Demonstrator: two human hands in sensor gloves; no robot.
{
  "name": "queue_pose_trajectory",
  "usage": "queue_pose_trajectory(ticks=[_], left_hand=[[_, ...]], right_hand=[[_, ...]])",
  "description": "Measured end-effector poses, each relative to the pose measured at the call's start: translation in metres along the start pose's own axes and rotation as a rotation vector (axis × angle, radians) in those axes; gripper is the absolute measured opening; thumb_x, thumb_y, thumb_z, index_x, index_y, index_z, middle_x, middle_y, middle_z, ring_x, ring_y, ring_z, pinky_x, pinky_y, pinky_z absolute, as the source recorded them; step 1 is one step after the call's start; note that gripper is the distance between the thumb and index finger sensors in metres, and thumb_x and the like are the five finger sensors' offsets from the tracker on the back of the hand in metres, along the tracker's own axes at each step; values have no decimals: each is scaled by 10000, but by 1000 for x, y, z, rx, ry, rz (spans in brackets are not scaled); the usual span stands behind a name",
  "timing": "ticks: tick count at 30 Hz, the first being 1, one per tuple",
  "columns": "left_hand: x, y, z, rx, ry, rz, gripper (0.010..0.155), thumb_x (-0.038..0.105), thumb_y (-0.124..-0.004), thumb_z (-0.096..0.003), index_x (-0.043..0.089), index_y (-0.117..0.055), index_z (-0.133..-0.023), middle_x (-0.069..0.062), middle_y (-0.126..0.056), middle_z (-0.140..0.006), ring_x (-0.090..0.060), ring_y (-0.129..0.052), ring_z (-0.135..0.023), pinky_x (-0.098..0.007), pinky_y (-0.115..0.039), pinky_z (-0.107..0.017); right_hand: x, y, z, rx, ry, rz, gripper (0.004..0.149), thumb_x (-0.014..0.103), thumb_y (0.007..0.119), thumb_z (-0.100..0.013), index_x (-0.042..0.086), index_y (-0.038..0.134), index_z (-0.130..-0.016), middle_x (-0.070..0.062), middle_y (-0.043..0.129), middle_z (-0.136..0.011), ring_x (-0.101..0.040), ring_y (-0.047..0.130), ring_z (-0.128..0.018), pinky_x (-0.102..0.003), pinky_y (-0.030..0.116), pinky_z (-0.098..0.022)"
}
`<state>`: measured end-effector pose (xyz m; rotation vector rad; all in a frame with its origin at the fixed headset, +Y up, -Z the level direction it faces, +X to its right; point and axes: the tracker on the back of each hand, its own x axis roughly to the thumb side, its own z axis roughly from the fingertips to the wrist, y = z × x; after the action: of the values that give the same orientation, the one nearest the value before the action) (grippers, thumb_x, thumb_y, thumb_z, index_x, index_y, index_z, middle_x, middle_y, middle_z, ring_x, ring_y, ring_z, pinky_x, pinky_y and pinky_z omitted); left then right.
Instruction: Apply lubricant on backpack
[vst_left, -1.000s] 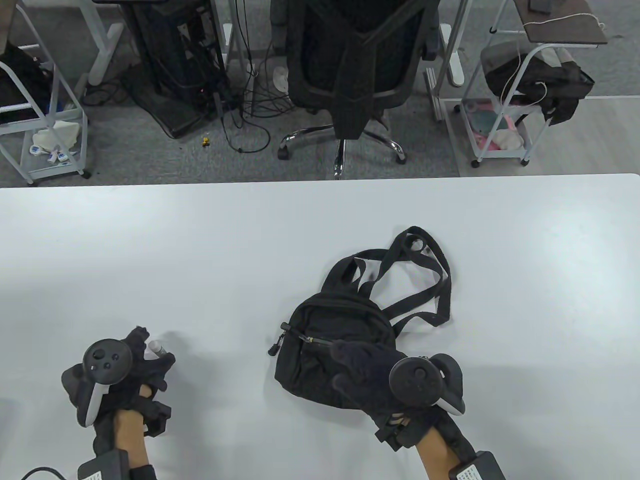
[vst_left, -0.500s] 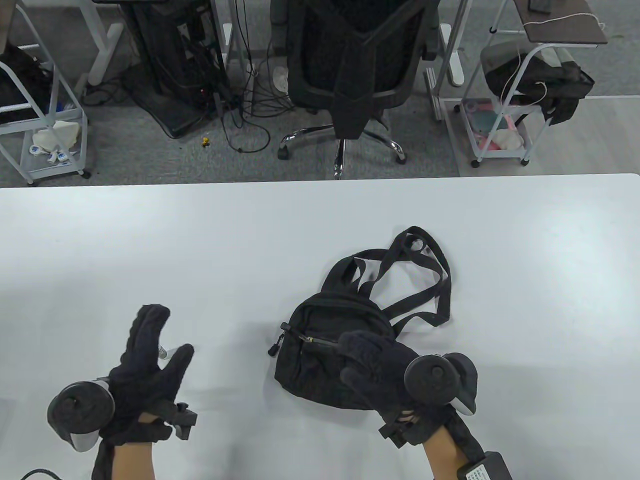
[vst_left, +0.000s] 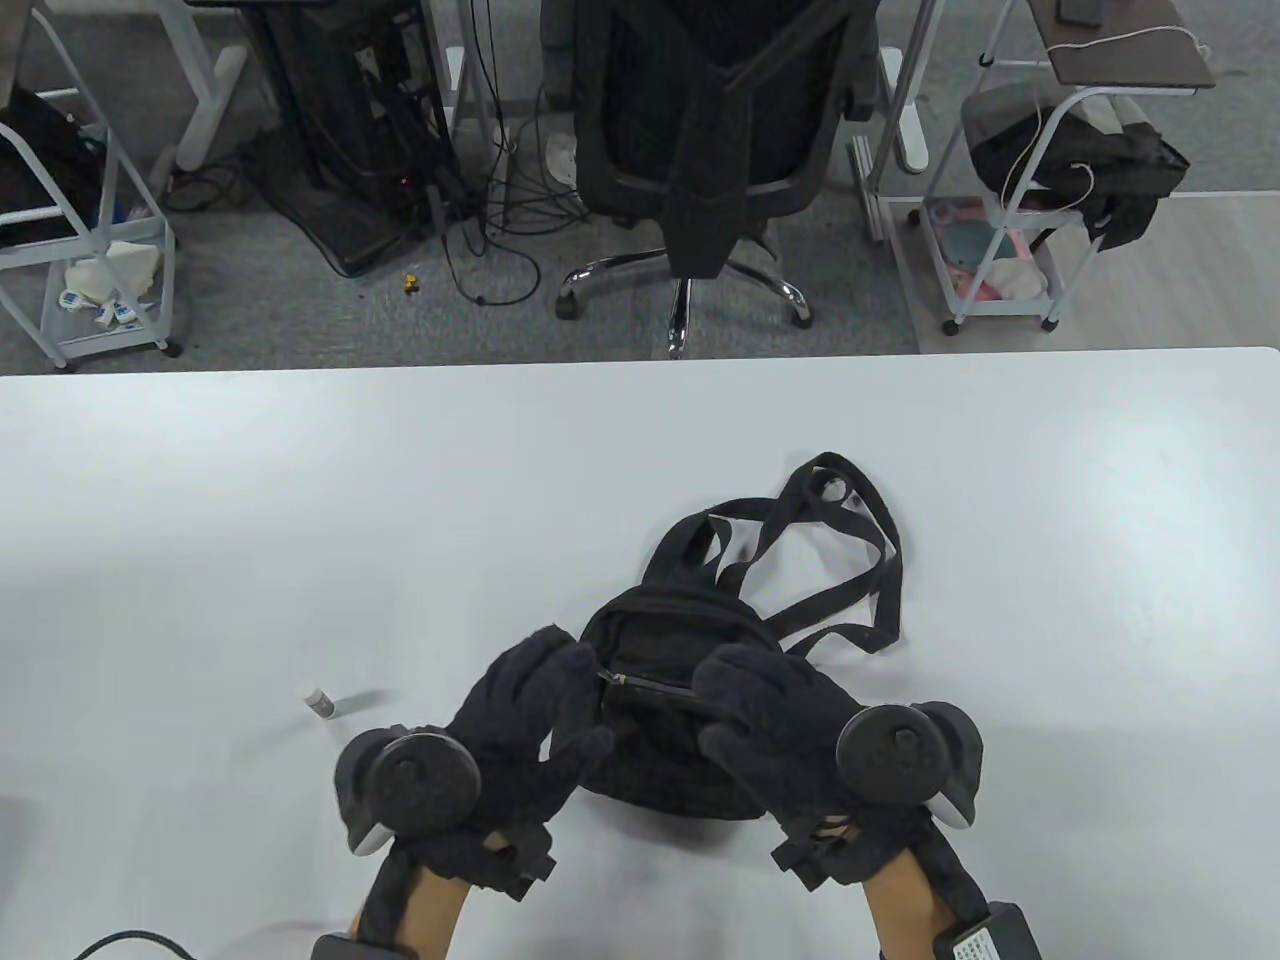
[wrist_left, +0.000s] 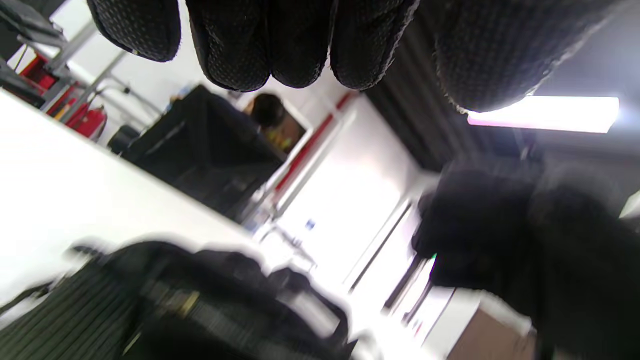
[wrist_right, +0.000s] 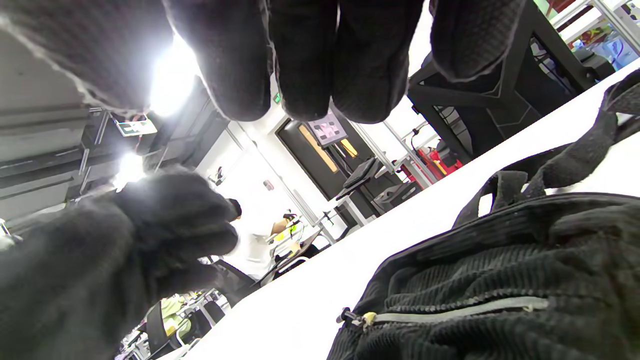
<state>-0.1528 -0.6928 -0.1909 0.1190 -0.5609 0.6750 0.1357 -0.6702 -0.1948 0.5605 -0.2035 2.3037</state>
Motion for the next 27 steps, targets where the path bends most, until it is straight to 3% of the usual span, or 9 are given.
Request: queue_pose_trajectory(ticks=[4, 7, 12, 19, 22, 27], left_hand=[[-6, -44, -6, -224, 4, -94, 692, 537, -821, -466, 140, -734, -1026, -185, -641, -1104, -528, -714, -989, -733, -607, -677], [-5, -68, -8, -348, -15, -263, 645, 537, -820, -463, 226, -761, -1024, -74, -655, -1132, -436, -684, -1046, -723, -588, -697], [-9, -96, -1, -547, -21, -373, 729, 552, -813, -462, 261, -609, -1098, -63, -478, -1182, -361, -500, -1106, -692, -469, -742], [-11, -96, 1, -546, 4, -324, 756, 565, -808, -457, 253, -582, -1107, -71, -451, -1187, -345, -463, -1112, -664, -437, -747], [-17, -95, 2, -578, 12, -259, 801, 598, -819, -432, 268, -564, -1116, -45, -413, -1196, -322, -406, -1122, -645, -396, -751], [-27, -92, 2, -617, 38, -133, 813, 616, -822, -430, 295, -542, -1123, 7, -350, -1206, -271, -308, -1130, -613, -313, -752]], right_hand=[[-3, 2, -5, 18, 20, 41, 557, 595, 812, -468, 343, 791, -964, -27, 764, -1043, -349, 861, -950, -627, 647, -689], [-2, 6, -13, 39, 40, 78, 567, 596, 810, -468, 343, 780, -974, -29, 755, -1050, -353, 853, -957, -628, 639, -695], [8, 18, -28, 101, 65, 138, 568, 594, 811, -472, 348, 772, -982, -32, 736, -1065, -354, 838, -969, -630, 626, -703], [31, 53, -65, 266, 125, 321, 569, 588, 799, -487, 393, 724, -1015, -11, 676, -1110, -341, 784, -1020, -619, 592, -740], [33, 79, -87, 345, 179, 345, 501, 514, 754, -525, 416, 716, -1014, 15, 660, -1122, -314, 775, -1033, -595, 583, -761], [18, 124, -106, 423, 243, 436, 473, 454, 780, -528, 423, 730, -998, 46, 695, -1097, -270, 841, -972, -554, 634, -733]])
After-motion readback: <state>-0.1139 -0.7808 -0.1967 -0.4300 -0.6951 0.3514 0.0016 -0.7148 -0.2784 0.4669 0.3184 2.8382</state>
